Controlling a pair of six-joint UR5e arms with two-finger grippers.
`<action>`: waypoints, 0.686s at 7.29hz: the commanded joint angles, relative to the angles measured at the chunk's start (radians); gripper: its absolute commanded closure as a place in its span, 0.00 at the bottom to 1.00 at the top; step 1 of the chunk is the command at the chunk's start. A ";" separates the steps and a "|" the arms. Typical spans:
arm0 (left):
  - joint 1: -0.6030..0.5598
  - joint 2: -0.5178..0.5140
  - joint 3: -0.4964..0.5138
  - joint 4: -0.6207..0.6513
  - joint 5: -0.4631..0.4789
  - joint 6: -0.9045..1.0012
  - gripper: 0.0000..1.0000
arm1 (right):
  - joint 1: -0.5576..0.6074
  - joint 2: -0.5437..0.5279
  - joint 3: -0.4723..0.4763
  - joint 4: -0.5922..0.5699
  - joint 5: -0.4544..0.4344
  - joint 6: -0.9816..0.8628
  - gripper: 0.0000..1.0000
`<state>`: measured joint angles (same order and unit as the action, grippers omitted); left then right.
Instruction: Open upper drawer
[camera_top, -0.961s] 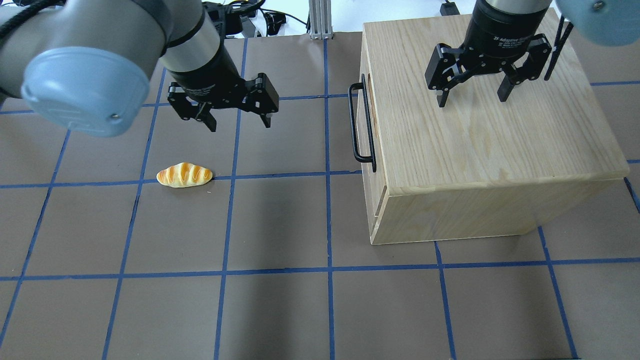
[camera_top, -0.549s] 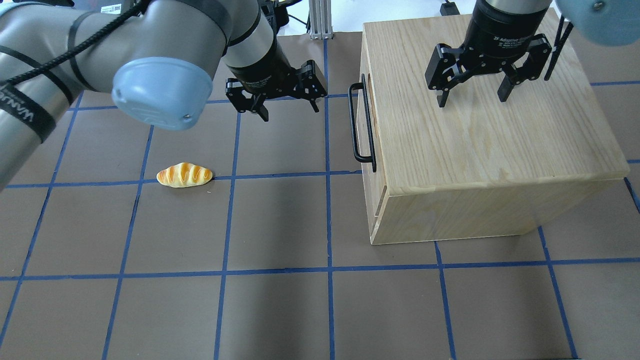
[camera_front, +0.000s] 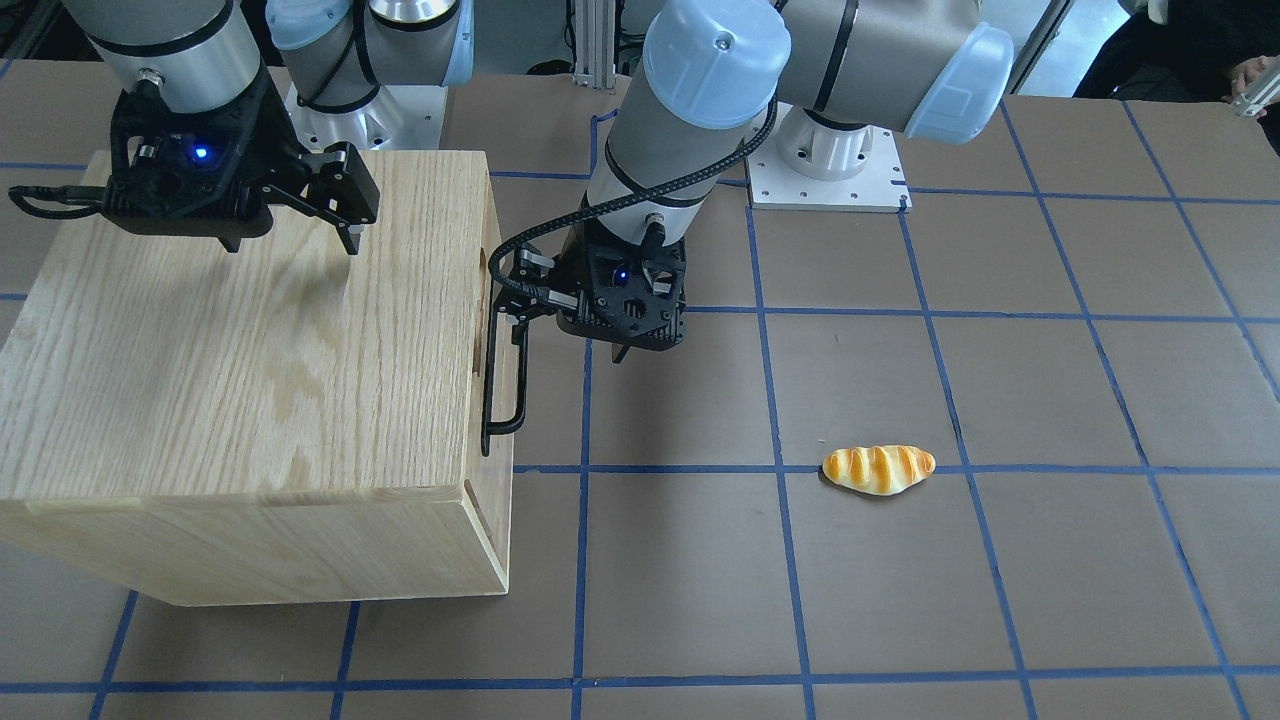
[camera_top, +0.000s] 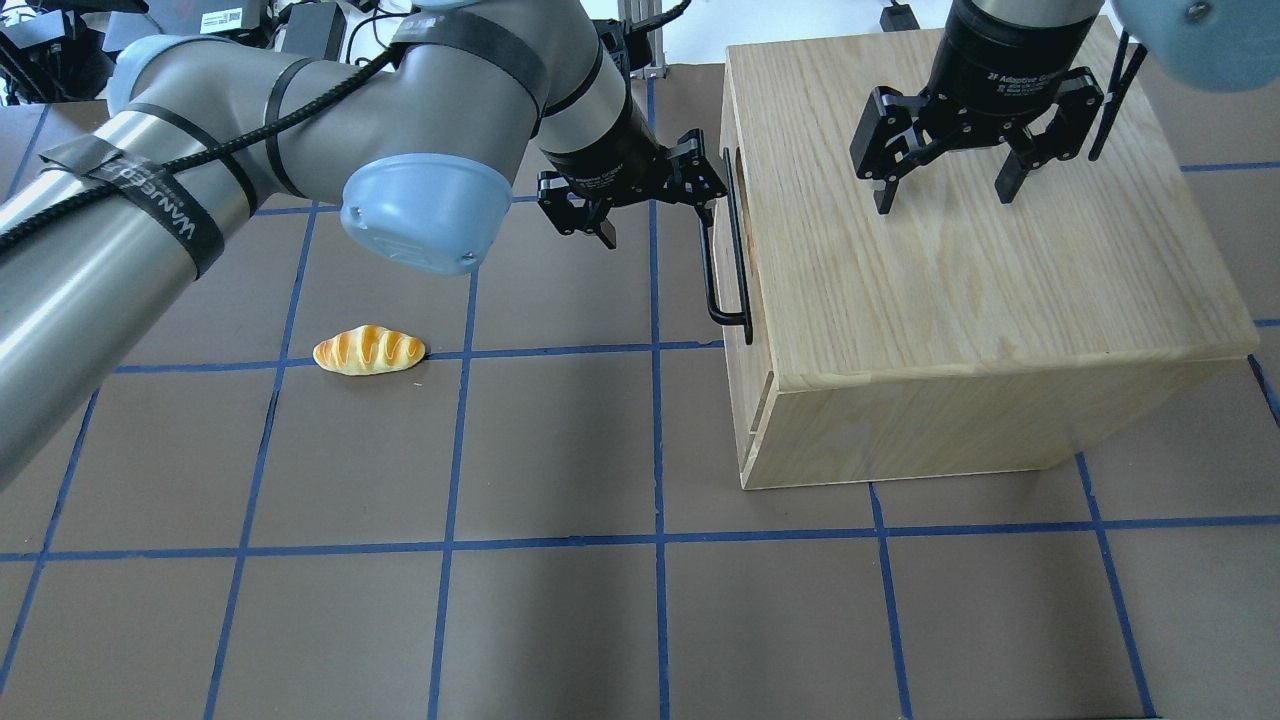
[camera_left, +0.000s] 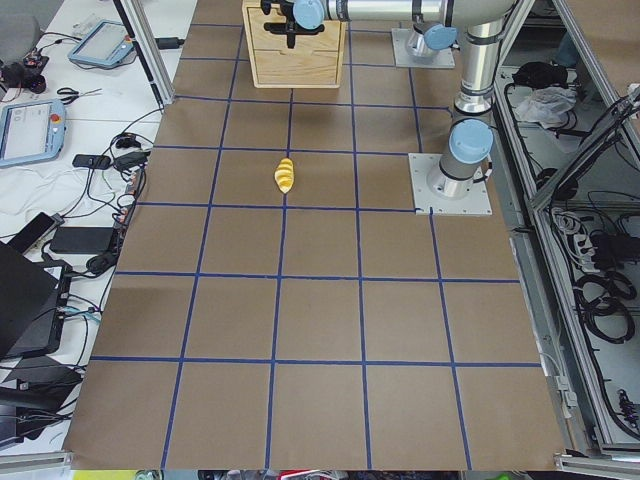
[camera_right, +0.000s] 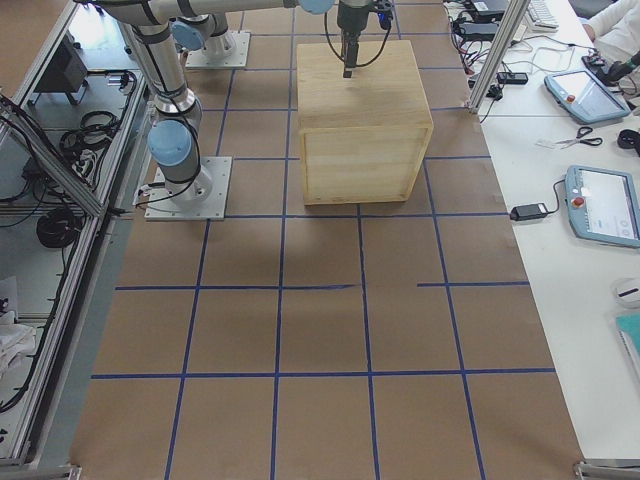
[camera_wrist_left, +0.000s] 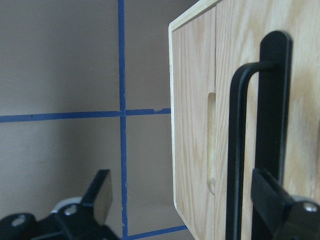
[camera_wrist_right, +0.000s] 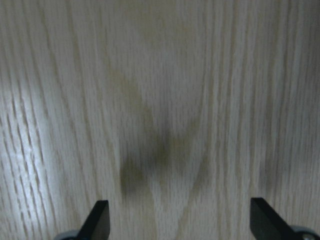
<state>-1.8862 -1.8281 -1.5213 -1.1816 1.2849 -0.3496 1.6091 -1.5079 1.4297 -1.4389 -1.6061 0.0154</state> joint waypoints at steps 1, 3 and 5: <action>-0.002 -0.020 -0.007 0.031 -0.035 -0.002 0.00 | 0.000 0.000 0.000 0.000 0.000 0.000 0.00; -0.002 -0.031 -0.008 0.039 -0.035 0.007 0.00 | 0.000 0.000 0.000 0.000 0.000 0.000 0.00; -0.002 -0.034 -0.010 0.039 -0.035 0.023 0.00 | 0.000 0.000 0.000 0.000 0.000 0.000 0.00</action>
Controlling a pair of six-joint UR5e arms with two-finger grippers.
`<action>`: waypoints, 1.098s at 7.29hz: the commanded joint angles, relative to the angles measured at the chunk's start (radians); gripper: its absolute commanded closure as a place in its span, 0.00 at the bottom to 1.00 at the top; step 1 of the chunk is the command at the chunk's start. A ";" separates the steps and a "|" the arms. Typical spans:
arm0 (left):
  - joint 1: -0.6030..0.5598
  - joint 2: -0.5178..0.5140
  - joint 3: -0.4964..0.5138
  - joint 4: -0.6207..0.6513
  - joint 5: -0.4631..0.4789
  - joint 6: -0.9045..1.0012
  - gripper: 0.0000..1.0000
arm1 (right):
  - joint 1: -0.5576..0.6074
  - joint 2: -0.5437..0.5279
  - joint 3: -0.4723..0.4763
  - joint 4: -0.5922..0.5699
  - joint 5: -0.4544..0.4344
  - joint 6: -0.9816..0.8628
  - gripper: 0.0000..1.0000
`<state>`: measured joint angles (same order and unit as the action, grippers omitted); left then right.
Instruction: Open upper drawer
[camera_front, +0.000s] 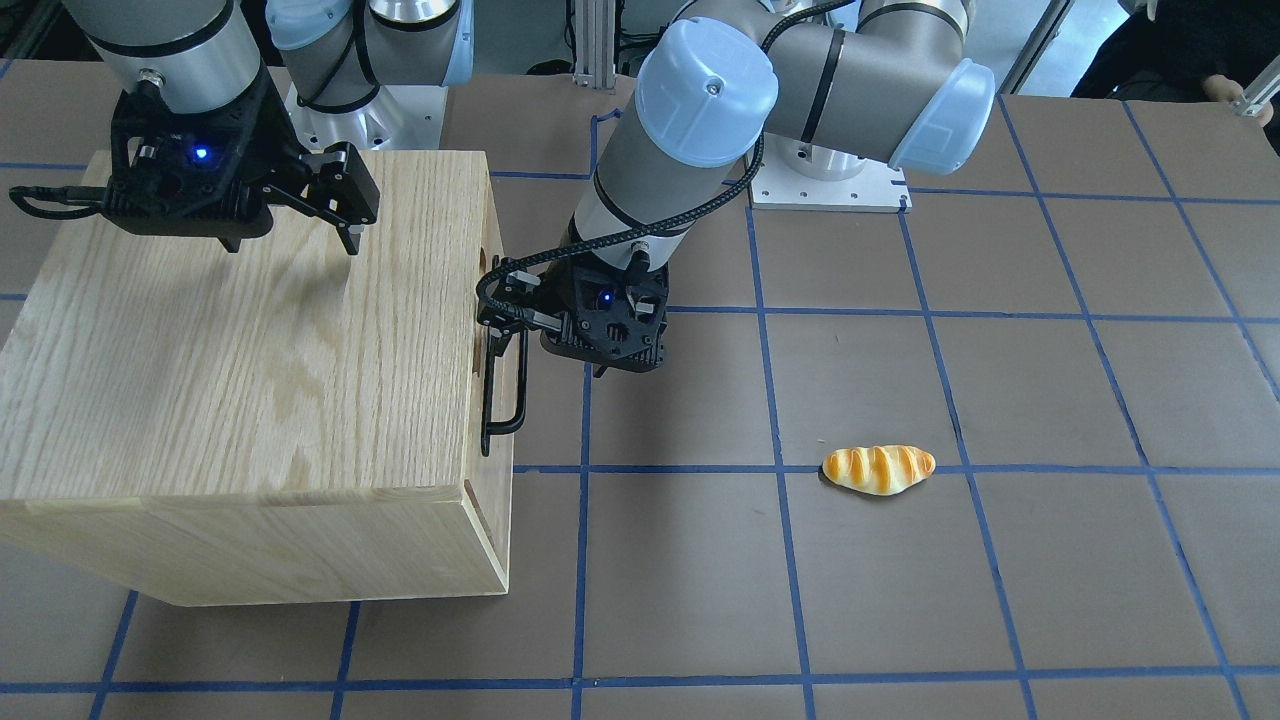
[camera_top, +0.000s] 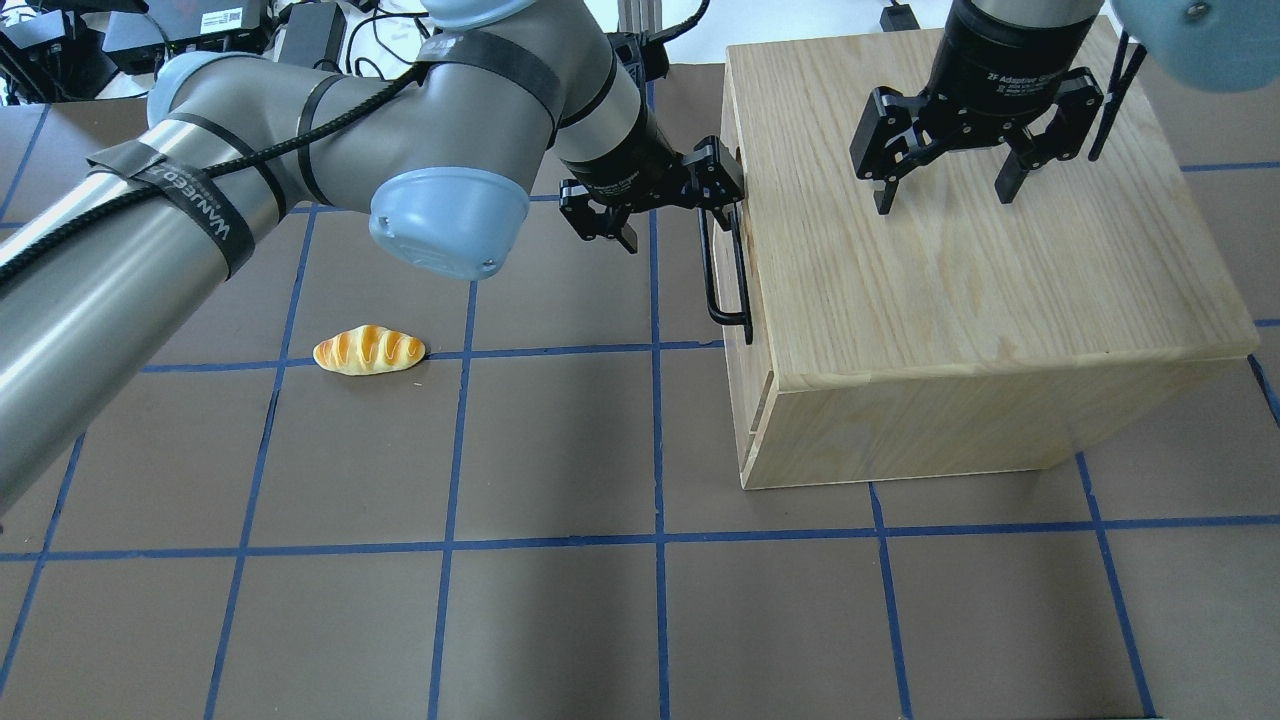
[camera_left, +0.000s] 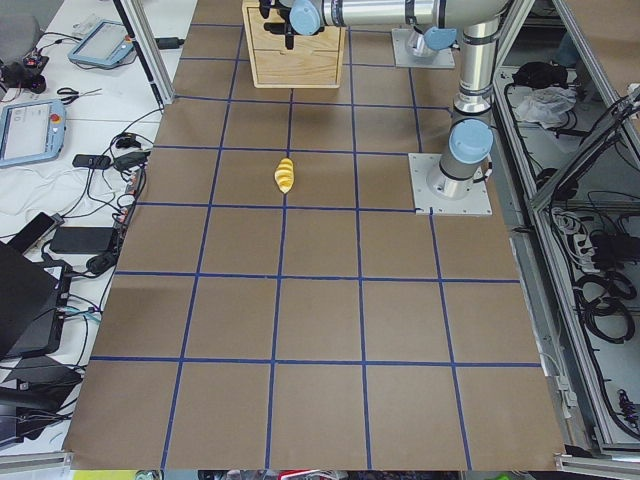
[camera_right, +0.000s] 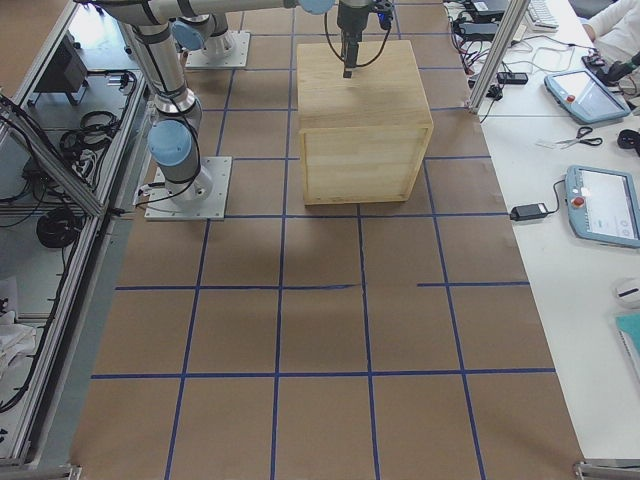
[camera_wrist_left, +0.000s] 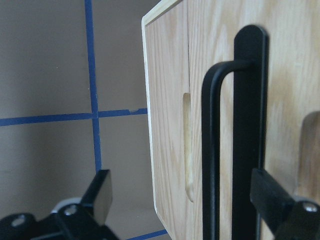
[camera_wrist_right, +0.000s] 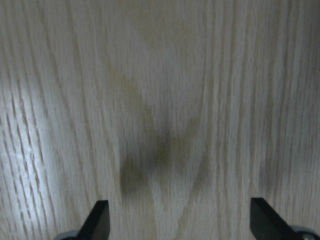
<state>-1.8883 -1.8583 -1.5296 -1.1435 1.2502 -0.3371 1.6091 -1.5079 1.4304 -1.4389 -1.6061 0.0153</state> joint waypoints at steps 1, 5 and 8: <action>0.000 -0.009 -0.004 0.002 0.003 0.021 0.00 | 0.000 0.000 -0.001 0.000 0.000 0.000 0.00; 0.029 0.017 -0.076 0.001 0.012 0.061 0.00 | 0.000 0.000 -0.001 0.000 0.000 0.000 0.00; 0.073 0.031 -0.099 0.001 0.070 0.089 0.00 | 0.000 0.000 -0.001 0.000 0.000 0.000 0.00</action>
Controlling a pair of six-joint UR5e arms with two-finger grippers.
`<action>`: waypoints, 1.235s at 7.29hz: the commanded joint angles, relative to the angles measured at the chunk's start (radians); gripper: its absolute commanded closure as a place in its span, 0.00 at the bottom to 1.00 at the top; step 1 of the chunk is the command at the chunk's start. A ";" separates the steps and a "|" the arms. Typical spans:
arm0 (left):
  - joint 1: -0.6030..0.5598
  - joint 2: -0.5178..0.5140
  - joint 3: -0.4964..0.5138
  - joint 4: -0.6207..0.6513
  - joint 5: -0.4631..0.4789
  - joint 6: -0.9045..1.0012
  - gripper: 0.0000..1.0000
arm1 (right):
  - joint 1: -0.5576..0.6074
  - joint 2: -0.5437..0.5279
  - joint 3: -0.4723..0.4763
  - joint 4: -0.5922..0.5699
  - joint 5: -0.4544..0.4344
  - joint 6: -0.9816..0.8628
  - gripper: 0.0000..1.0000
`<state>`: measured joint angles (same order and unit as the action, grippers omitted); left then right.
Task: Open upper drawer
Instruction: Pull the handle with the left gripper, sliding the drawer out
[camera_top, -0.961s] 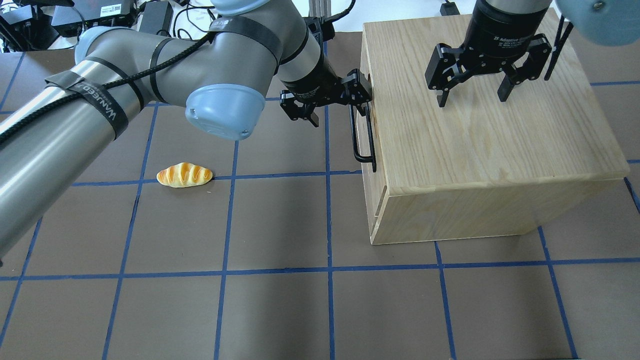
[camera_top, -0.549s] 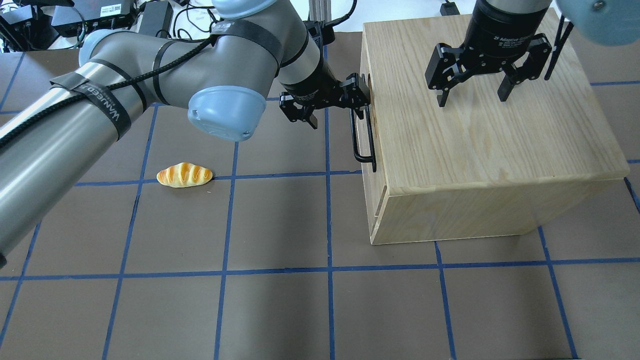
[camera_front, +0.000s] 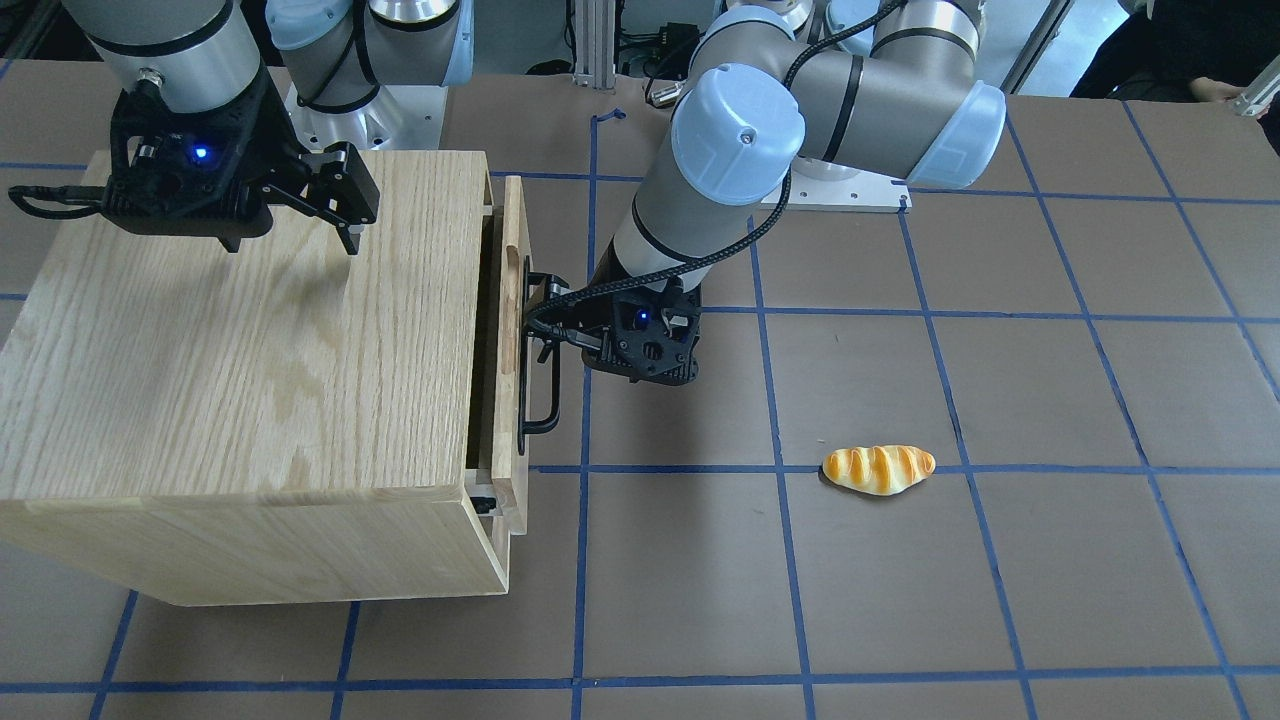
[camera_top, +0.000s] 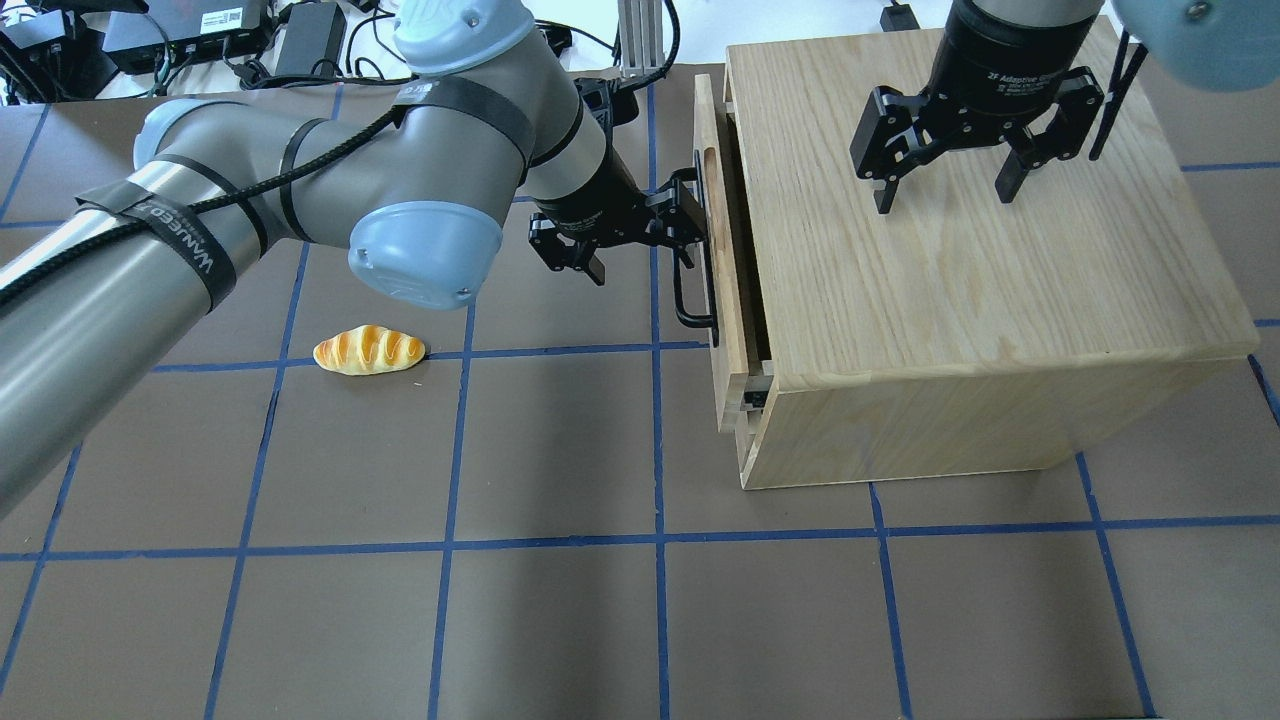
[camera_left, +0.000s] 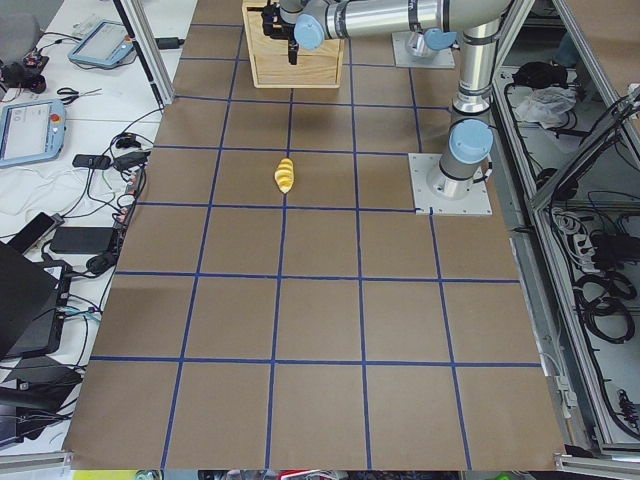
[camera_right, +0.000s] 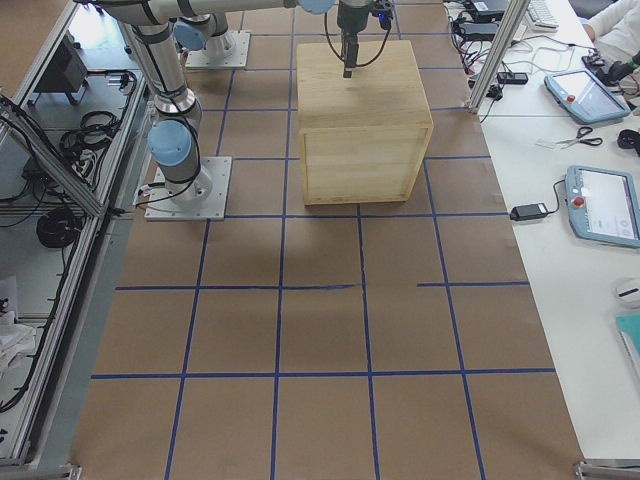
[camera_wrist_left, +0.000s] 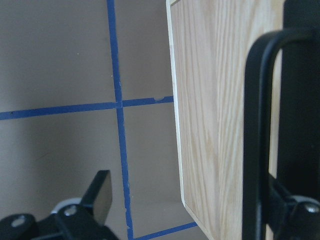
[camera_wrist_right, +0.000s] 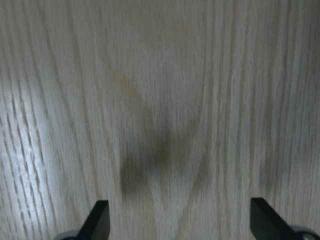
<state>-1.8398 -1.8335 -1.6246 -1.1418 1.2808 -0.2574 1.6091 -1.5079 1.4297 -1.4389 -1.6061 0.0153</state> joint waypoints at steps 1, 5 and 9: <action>0.068 0.028 -0.014 -0.022 0.043 0.012 0.00 | 0.000 0.000 0.000 0.000 0.000 0.000 0.00; 0.197 0.092 -0.018 -0.174 0.043 0.169 0.00 | 0.000 0.000 0.002 0.000 0.000 -0.002 0.00; 0.283 0.134 -0.023 -0.254 0.060 0.256 0.00 | 0.000 0.000 0.002 0.000 0.000 0.000 0.00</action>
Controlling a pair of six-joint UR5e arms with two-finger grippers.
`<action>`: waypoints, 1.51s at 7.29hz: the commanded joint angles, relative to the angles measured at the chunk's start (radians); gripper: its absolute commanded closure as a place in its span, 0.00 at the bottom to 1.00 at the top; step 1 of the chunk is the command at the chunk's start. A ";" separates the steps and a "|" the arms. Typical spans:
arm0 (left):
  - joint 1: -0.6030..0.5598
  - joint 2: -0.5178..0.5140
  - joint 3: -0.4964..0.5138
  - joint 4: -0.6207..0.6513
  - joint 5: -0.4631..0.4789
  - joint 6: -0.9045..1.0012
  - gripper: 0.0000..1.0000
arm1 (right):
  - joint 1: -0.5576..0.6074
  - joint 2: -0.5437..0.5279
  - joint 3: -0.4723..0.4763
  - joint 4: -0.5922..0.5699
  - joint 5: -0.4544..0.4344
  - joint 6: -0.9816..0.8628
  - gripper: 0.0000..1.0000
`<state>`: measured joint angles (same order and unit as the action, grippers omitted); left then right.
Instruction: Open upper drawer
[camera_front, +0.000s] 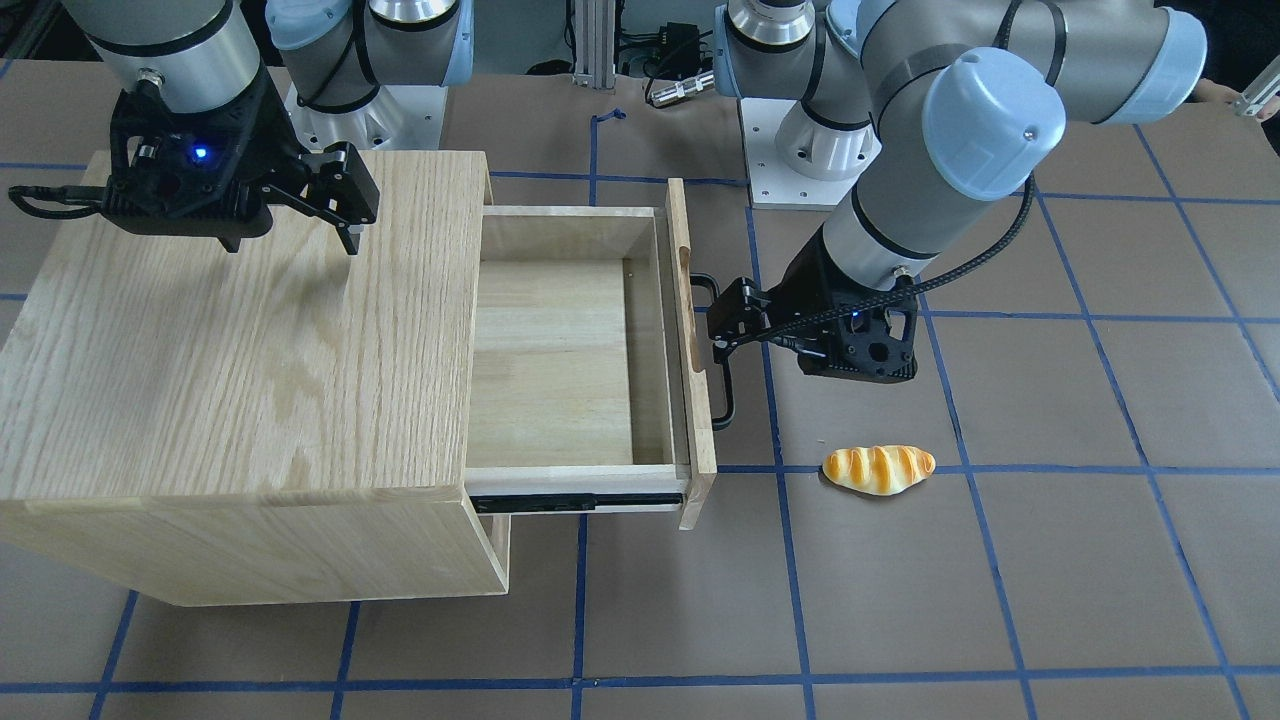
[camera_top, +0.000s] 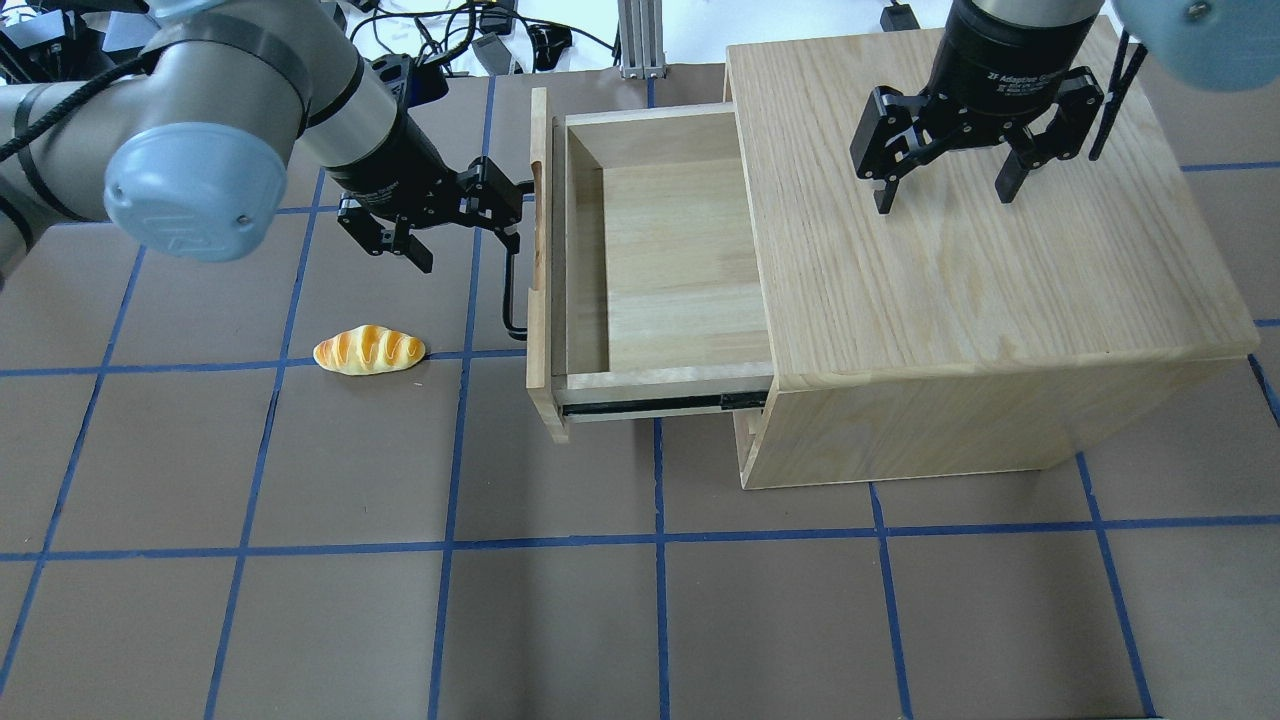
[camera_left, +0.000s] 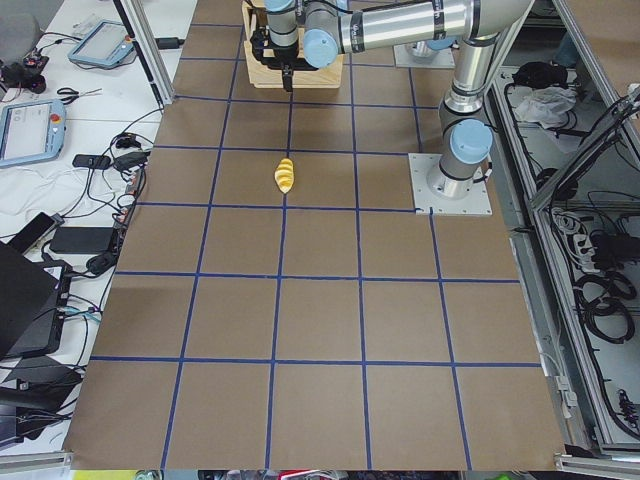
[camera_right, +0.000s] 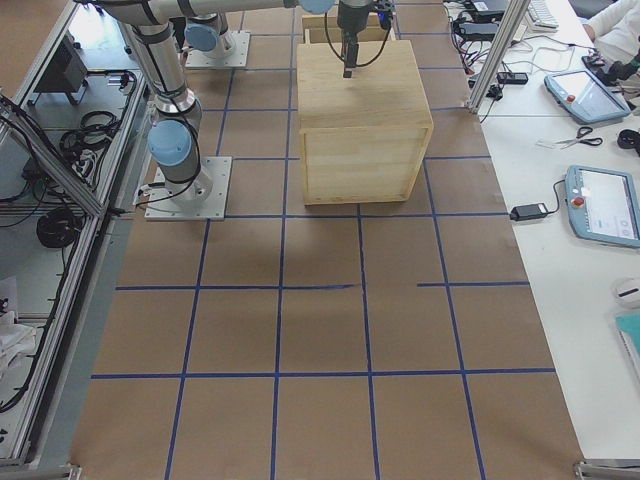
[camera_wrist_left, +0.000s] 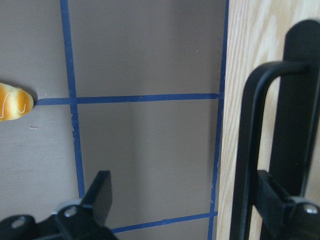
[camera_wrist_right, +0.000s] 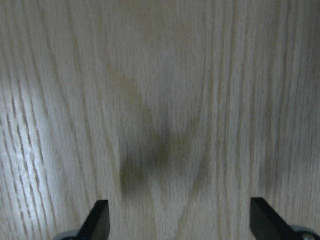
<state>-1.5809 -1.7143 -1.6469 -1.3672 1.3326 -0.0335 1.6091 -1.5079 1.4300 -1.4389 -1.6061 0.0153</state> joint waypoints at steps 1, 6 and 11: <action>0.059 0.024 -0.002 -0.041 0.035 0.064 0.00 | 0.000 0.000 0.000 0.000 0.000 0.000 0.00; 0.102 0.129 0.030 -0.117 0.157 0.032 0.00 | 0.000 0.000 0.001 0.000 0.000 0.000 0.00; 0.056 0.150 0.079 -0.121 0.250 0.017 0.00 | 0.000 0.000 0.000 0.000 0.000 0.000 0.00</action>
<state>-1.5212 -1.5627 -1.5709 -1.4870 1.5751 -0.0161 1.6091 -1.5079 1.4299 -1.4389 -1.6061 0.0150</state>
